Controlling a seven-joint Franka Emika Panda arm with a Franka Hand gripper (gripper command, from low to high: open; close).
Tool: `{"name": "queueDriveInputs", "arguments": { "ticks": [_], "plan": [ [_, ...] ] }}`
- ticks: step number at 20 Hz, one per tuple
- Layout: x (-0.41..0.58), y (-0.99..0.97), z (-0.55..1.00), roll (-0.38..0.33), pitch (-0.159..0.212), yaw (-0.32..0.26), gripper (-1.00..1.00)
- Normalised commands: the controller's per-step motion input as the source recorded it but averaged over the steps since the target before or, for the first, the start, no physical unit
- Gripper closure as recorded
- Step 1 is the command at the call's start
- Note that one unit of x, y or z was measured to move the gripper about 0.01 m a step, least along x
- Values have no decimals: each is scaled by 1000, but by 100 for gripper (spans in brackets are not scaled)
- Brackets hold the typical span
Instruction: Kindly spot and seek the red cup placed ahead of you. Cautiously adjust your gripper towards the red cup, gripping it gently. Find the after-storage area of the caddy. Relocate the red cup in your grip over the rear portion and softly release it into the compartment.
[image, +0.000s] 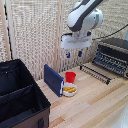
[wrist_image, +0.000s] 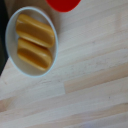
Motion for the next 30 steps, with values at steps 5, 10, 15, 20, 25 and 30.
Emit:
{"name": "queueDriveInputs", "arguments": {
  "ticks": [5,10,15,20,25,30],
  "plan": [
    [158,-421,-313,41,10,0,-100],
    [88,-291,-365,6,64,0,-100],
    [0,-134,-437,0,128,-3,-100],
    [99,27,-396,-2,101,0,-100],
    [156,145,-331,-22,40,0,-100],
    [62,169,-232,-46,16,0,-100]
  ]
}}
